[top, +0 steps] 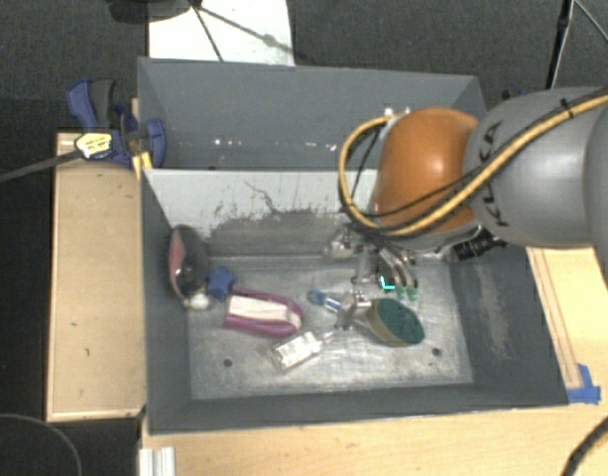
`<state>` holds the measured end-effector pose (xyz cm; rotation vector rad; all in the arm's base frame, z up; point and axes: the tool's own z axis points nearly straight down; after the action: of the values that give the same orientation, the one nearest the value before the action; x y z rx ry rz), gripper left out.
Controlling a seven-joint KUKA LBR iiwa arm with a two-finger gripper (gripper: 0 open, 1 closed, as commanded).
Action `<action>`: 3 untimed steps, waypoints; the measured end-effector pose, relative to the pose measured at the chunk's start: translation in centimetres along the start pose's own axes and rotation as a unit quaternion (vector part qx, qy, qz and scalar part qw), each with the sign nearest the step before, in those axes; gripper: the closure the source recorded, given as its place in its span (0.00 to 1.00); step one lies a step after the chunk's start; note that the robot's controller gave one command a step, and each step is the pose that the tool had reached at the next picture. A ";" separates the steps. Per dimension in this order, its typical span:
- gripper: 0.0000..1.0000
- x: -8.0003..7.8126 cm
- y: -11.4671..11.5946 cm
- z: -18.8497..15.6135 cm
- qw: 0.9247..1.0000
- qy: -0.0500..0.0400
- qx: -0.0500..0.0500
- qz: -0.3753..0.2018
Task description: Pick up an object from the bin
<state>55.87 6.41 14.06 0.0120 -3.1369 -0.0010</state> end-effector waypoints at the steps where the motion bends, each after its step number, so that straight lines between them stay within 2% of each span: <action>1: 0.00 1.0 -2.0 7.0 0.999 -0.007 -0.001 0.051; 2: 1.00 0.7 -1.9 6.5 0.999 -0.012 -0.001 0.051; 3: 1.00 3.6 -1.3 -5.1 1.000 -0.007 0.000 0.003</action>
Offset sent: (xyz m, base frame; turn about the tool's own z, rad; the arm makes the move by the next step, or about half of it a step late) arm -0.0126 -0.0198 -0.0706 0.1003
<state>52.29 5.08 19.21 0.0013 -3.1501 -0.0016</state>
